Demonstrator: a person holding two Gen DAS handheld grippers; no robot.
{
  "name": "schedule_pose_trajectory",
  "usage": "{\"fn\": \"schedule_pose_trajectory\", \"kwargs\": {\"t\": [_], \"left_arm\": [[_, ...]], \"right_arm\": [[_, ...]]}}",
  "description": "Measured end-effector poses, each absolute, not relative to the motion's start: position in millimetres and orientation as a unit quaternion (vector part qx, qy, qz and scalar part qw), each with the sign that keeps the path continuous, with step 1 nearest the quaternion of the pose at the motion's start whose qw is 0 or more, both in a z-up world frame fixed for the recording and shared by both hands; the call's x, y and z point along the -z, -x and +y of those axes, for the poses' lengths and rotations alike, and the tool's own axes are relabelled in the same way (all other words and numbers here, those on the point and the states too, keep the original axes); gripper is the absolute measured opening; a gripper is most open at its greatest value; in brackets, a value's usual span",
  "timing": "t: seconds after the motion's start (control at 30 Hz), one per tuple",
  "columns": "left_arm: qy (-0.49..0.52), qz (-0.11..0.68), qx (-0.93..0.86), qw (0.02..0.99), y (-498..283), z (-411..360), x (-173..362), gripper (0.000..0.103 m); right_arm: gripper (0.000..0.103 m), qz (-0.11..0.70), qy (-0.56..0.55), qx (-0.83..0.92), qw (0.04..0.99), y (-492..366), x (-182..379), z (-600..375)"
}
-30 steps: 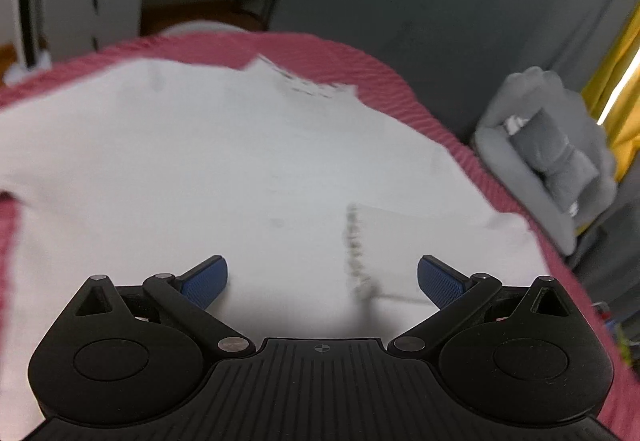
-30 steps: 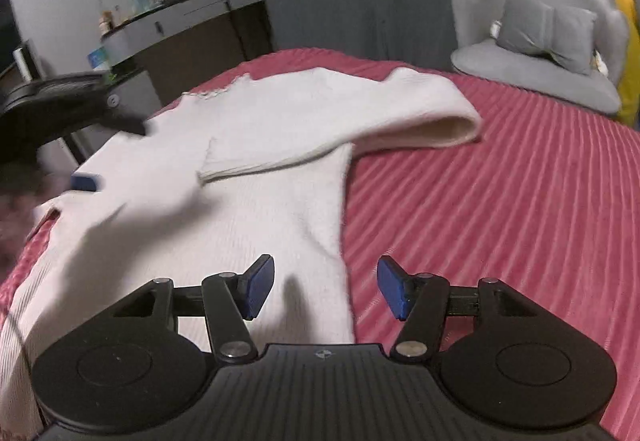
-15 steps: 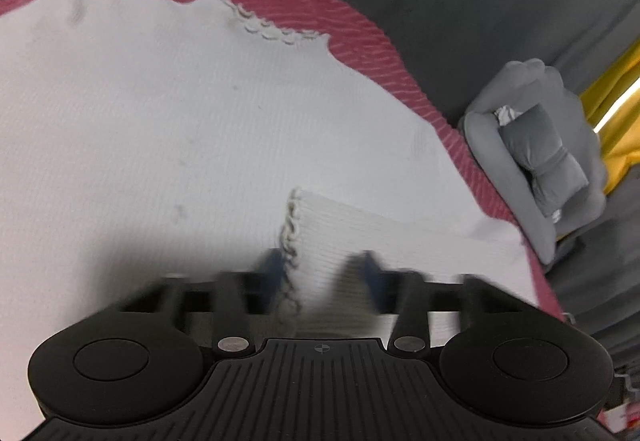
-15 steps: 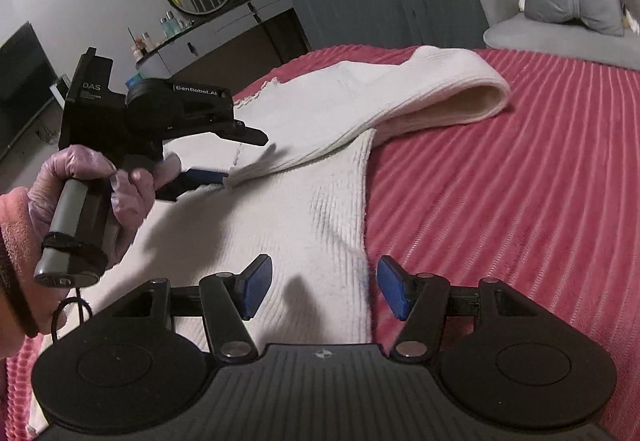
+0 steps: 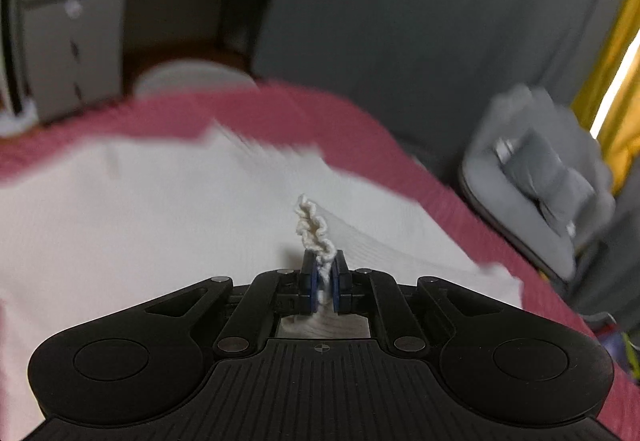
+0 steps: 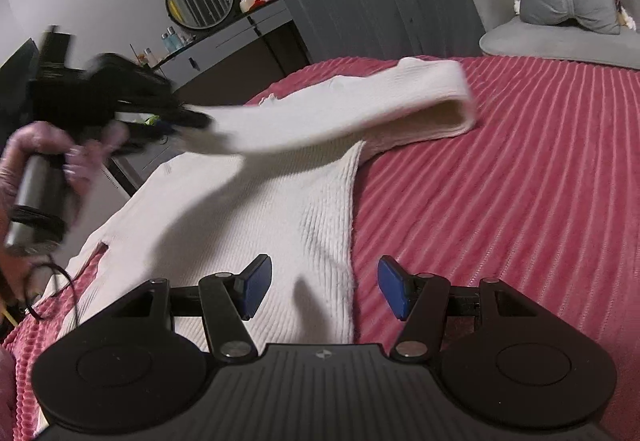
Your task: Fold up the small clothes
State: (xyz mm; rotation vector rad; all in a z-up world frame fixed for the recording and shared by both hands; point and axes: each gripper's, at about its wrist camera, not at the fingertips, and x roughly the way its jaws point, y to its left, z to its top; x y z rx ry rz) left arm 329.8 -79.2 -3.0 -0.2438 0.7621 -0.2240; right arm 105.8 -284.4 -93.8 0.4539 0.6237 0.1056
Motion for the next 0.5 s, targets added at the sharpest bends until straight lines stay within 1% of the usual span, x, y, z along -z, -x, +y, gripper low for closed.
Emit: {"fn": "schedule_pose_trajectory", "kwargs": {"t": [0.13, 0.27, 0.37, 0.5], "left_arm": [[0.122, 0.361, 0.037, 0.924, -330.0, -22.7, 5.2, 0.009], [0.144, 0.385, -0.015, 0.911, -328.9, 23.5, 38.6, 0.009], [0.156, 0.398, -0.026, 0.904, -326.1, 40.9, 57.3, 0.009], [0.167, 0.399, -0.009, 0.902, -330.4, 51.7, 63.8, 0.009]], "right_arm": [[0.059, 0.305, -0.211, -0.054, 0.927, -108.0, 92.4, -279.4], [0.059, 0.31, -0.189, -0.042, 0.931, -111.4, 91.8, -274.2], [0.059, 0.315, -0.173, -0.032, 0.933, -117.1, 90.9, -271.8], [0.06, 0.304, -0.128, -0.005, 0.944, -131.2, 80.0, -269.7]]}}
